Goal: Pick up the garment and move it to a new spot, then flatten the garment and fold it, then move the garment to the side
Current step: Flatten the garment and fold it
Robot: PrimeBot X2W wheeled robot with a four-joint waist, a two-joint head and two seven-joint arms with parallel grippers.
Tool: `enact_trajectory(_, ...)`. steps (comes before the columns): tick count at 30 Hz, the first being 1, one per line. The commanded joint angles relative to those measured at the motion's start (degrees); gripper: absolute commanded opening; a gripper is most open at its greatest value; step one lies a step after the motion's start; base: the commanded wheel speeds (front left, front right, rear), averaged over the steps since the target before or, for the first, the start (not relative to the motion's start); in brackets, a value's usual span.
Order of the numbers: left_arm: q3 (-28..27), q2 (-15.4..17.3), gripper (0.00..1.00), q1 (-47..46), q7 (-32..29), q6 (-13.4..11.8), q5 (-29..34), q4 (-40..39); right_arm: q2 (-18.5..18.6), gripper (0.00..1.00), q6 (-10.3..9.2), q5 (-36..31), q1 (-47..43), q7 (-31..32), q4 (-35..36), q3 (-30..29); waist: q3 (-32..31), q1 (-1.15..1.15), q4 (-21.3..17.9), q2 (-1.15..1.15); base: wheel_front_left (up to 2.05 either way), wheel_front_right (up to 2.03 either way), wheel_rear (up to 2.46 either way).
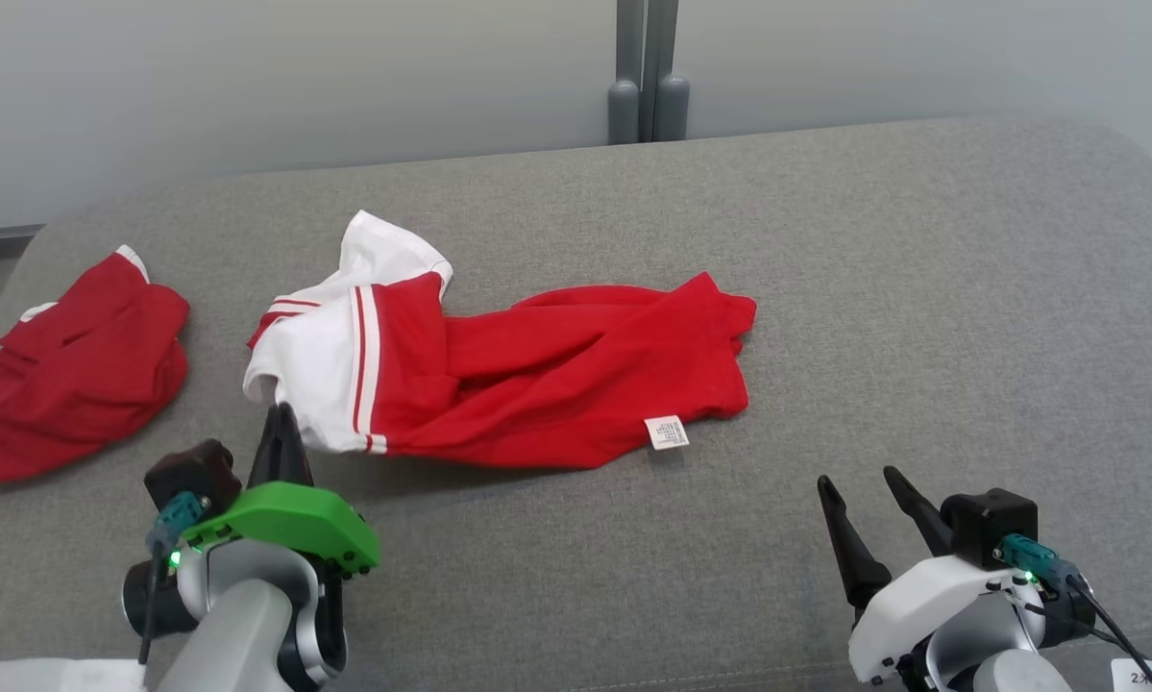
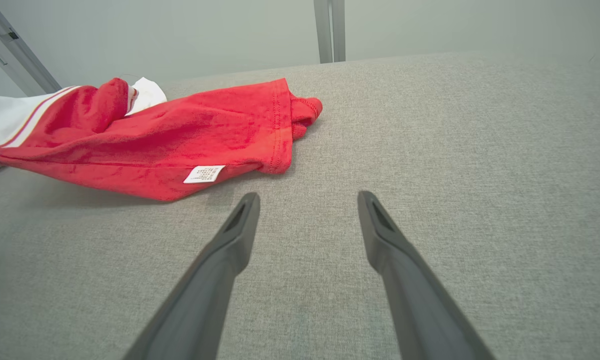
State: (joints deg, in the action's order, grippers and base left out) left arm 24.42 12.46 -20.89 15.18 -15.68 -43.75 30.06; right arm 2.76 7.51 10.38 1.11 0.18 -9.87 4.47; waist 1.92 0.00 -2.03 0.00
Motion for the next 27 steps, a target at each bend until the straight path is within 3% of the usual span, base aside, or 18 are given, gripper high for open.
enact_trajectory(1,0.3,-0.1,0.00,1.5,-0.1,-0.4,-0.3,0.1,0.2,1.00,-0.04,0.3,-0.8,0.1,-0.1,0.0,-0.8,0.00,0.8,0.00,0.00,0.00,0.00)
enact_trajectory(8,0.8,-2.8,0.00,7.3,-0.5,-2.6,-1.7,2.1,0.2,1.00,-0.04,0.5,-0.9,0.4,-0.2,0.3,-1.9,0.00,1.1,0.00,0.00,0.00,0.00)
enact_trajectory(15,3.7,-5.3,0.01,11.7,-1.5,-1.0,-2.3,2.7,0.2,1.00,-0.04,0.3,-1.6,0.5,0.2,-0.3,-2.1,0.00,1.2,0.00,0.00,0.00,0.00)
enact_trajectory(16,4.2,-5.7,0.30,12.2,-2.0,-0.6,-2.6,2.6,0.2,1.00,-0.04,0.3,-1.8,0.6,0.2,-0.5,-2.1,0.00,1.3,0.00,0.00,0.00,0.00)
enact_trajectory(18,4.9,-6.2,1.00,12.7,-2.9,0.1,-3.1,2.3,0.2,1.00,-0.04,0.3,-1.9,0.6,0.3,-0.6,-2.1,0.00,1.5,0.00,0.00,0.00,0.00)
enact_trajectory(27,4.1,-5.5,1.00,13.9,-2.9,1.1,-4.6,0.1,0.2,1.00,-0.04,1.2,-2.1,0.1,0.1,-1.9,-2.6,0.00,2.2,0.00,0.00,0.00,0.00)
